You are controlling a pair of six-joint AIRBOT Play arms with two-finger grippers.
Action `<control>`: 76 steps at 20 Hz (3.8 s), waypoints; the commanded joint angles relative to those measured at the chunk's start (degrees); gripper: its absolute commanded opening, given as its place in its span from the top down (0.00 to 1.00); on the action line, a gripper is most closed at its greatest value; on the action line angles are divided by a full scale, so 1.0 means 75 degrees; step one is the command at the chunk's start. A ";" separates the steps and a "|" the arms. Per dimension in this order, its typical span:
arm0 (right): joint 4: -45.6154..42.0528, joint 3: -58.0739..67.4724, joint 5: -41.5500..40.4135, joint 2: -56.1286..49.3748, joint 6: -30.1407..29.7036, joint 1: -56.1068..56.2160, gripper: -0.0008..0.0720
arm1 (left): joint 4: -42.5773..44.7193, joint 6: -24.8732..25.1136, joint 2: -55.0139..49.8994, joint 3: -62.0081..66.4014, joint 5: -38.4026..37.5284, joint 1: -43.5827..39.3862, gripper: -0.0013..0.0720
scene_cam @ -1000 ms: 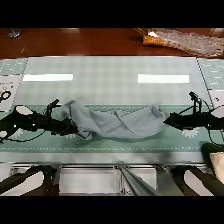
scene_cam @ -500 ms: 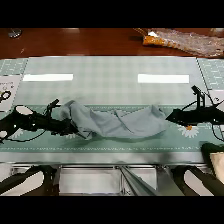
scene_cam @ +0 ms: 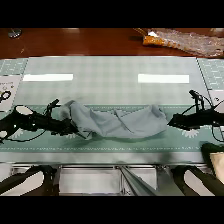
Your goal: Fold the shirts.
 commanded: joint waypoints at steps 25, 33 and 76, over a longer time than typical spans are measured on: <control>0.0670 0.9527 -0.0093 0.1606 0.0816 0.0000 0.97 | 0.0070 -0.2323 0.2766 1.2211 0.0536 0.0519 0.96; -0.1023 1.1756 0.1364 0.2328 0.1413 0.0000 0.97 | 0.2838 -0.3069 0.4704 1.2747 -0.1291 0.0522 0.96; -0.1545 1.0692 0.3899 -0.4788 0.0775 -0.0198 0.52 | 0.2521 -0.2940 -0.3593 0.9649 -0.4473 0.0169 0.17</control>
